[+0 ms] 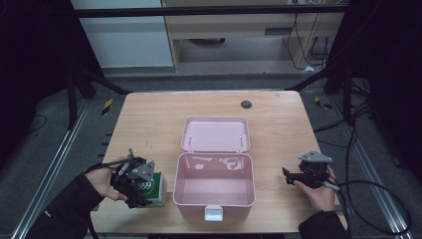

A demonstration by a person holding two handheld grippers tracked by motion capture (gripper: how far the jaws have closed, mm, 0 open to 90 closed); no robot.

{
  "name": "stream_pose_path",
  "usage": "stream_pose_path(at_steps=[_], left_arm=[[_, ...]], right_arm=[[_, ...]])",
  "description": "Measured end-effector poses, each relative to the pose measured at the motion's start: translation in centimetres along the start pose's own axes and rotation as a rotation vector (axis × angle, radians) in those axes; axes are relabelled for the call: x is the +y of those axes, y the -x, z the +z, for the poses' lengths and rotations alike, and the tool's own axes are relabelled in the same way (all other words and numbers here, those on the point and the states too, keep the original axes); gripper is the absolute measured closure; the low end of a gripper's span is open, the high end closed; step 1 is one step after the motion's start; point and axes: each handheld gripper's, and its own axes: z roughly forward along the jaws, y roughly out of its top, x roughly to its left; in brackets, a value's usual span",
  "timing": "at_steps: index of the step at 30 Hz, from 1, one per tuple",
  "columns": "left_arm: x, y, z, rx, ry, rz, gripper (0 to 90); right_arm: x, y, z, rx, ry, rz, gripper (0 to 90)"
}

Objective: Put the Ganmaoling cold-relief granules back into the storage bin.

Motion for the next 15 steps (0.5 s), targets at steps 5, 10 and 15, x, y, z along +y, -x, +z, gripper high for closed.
stream_pose_path(at_steps=[5,10,15], left_arm=[[0.7,0.1,-1.5,0.01,0.004,0.005,14.4],[1.3,0.2,-3.1,0.022,0.026,0.006,14.4],[1.8,0.3,-4.8,0.04,0.055,0.017,14.4]], right_arm=[[0.0,0.0,0.0,-0.002,-0.001,-0.001,5.1],[-0.1,0.1,0.0,-0.003,0.0,-0.003,5.1],[-0.1,0.1,0.0,-0.003,0.0,-0.004,5.2]])
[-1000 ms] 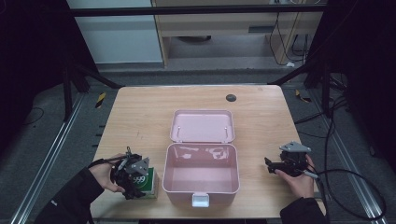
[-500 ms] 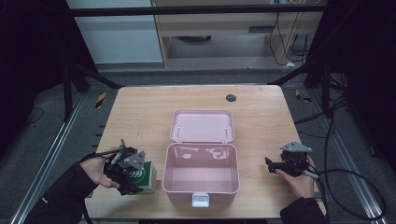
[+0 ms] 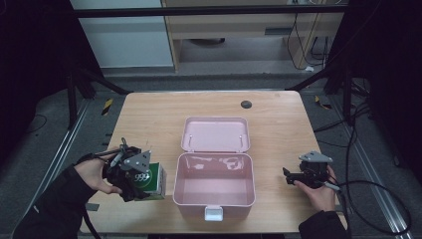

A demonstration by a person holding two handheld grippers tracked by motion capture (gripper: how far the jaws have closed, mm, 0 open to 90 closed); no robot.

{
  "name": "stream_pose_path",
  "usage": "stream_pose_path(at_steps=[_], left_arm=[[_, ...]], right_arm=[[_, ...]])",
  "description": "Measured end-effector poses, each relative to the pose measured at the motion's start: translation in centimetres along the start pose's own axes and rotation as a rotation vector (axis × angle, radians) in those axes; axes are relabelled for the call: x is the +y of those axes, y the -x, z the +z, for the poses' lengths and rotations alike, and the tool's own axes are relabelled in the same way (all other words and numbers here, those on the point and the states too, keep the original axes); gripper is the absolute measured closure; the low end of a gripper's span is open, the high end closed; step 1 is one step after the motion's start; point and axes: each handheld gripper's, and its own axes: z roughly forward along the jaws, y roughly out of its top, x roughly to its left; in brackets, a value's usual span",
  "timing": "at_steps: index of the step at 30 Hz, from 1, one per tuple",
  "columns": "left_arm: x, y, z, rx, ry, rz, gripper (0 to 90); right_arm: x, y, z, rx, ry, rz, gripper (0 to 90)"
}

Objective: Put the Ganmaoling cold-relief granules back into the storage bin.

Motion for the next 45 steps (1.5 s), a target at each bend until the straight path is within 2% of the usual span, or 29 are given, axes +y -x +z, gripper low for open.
stream_pose_path(at_steps=[7,15,19,28,31,45], left_arm=[[0.8,-0.1,-1.8,0.006,0.029,0.0,14.5],[2.3,-0.5,-2.8,-0.007,0.035,0.003,14.6],[3.5,-0.6,-3.1,-0.009,0.03,0.024,14.6],[5.6,-0.8,-3.1,-0.021,0.033,0.038,14.6],[6.4,-1.0,-3.1,-0.018,0.023,0.054,14.6],[9.7,-1.5,-1.9,-0.029,0.014,0.083,14.6]], right_arm=[[0.0,0.0,0.0,-0.002,0.0,0.0,5.2],[0.0,0.0,0.0,-0.004,-0.002,-0.002,5.2],[0.0,0.1,0.0,-0.003,-0.002,0.0,5.1],[0.0,0.1,0.1,-0.003,-0.002,-0.002,5.2],[0.0,0.1,0.1,-0.001,-0.002,-0.001,5.2],[-0.1,0.1,0.1,0.0,-0.001,-0.002,5.2]])
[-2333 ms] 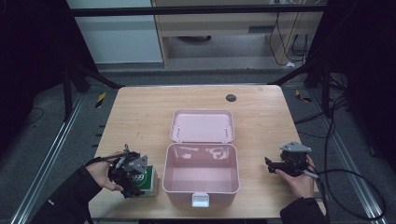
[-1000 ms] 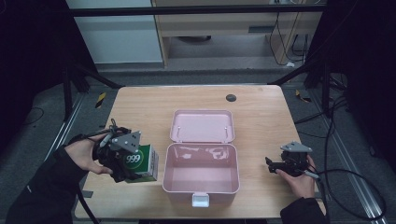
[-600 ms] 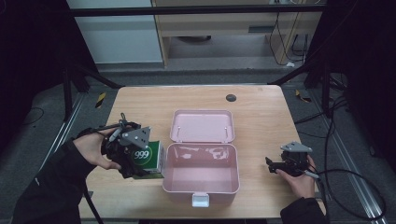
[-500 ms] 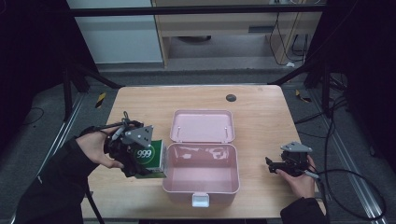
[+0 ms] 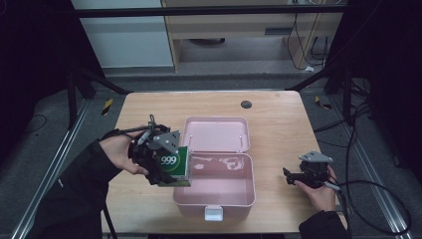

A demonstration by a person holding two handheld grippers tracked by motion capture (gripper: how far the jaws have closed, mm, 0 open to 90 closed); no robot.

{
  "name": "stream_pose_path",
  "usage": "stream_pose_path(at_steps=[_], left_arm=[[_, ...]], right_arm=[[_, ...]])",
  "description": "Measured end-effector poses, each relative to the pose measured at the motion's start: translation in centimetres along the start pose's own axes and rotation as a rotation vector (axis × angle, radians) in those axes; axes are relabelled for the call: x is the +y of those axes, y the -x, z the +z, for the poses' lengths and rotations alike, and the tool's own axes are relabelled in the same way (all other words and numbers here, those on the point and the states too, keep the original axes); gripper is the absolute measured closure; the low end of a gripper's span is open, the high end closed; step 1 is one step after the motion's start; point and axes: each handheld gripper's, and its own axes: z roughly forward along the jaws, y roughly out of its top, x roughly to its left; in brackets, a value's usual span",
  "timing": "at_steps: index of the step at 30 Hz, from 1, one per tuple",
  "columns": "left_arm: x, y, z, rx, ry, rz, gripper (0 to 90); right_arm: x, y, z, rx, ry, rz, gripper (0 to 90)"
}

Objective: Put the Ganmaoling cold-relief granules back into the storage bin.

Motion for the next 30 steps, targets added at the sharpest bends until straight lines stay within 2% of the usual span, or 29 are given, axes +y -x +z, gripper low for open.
stream_pose_path(at_steps=[16,23,30], left_arm=[[2.9,-0.5,1.8,-0.028,-0.007,0.023,14.7],[3.5,-0.8,2.7,-0.037,-0.01,0.034,14.7],[3.5,-1.1,4.1,-0.051,-0.018,0.033,14.7]], right_arm=[[0.0,0.0,0.0,0.006,-0.004,0.006,5.3],[-0.1,0.0,0.0,0.006,-0.005,0.007,5.3],[-0.1,0.0,0.0,0.008,-0.008,0.006,5.3]])
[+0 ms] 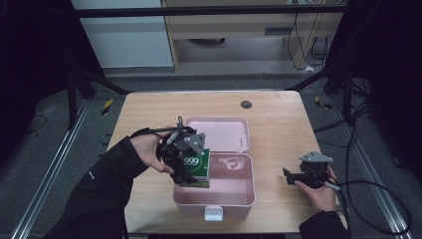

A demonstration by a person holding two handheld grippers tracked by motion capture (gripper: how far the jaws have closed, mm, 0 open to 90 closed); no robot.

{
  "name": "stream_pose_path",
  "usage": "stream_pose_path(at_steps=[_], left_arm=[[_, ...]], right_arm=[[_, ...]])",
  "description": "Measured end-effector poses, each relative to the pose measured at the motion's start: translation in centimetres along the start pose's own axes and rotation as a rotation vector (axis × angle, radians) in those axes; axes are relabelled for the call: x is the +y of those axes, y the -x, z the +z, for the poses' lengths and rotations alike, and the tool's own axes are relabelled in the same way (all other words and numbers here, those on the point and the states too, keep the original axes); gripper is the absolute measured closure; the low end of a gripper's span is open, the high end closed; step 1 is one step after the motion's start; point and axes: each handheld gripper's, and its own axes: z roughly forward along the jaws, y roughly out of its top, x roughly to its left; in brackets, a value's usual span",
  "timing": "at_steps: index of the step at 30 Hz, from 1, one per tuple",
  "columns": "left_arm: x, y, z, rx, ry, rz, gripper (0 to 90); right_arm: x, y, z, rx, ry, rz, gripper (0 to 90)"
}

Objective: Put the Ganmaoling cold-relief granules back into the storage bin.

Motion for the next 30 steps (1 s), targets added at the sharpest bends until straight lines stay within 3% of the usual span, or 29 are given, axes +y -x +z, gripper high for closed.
stream_pose_path(at_steps=[30], left_arm=[[-1.6,-0.7,5.7,-0.035,-0.049,-0.03,14.6]], right_arm=[[-0.1,-0.1,0.2,0.001,-0.009,-0.01,5.3]])
